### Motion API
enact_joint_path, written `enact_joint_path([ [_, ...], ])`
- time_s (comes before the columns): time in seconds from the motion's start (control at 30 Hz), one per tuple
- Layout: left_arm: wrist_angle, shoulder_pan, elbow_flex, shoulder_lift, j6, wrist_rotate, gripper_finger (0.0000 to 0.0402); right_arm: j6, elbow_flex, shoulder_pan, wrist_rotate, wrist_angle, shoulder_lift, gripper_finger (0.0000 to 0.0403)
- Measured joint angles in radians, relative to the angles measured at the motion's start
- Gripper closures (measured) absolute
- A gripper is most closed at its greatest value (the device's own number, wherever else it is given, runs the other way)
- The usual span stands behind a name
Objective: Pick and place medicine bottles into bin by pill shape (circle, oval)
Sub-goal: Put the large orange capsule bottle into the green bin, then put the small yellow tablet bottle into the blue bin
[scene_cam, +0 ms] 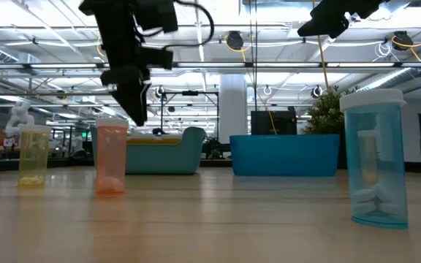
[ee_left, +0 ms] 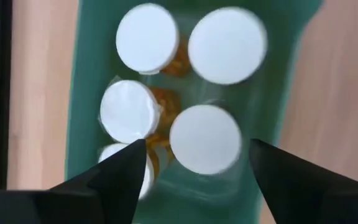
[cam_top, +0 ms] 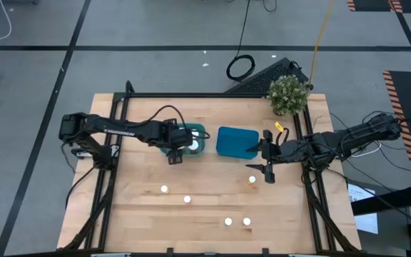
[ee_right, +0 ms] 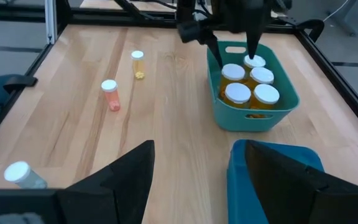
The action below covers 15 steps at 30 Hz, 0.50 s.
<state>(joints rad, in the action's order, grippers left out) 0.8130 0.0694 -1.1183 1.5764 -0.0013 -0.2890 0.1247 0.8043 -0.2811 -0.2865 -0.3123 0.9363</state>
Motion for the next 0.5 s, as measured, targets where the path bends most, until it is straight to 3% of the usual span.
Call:
enact_joint_path([
  [0.2,-0.004,-0.055,-0.001,-0.139,-0.045,-0.041,0.0109,0.069,0.0,0.0,0.0,0.084,0.064,0.0158],
  [0.5,-0.026,-0.133,0.08,-0.372,-0.086,-0.138,0.014,0.098,0.052,0.0,0.002,0.277,0.293,0.0158],
])
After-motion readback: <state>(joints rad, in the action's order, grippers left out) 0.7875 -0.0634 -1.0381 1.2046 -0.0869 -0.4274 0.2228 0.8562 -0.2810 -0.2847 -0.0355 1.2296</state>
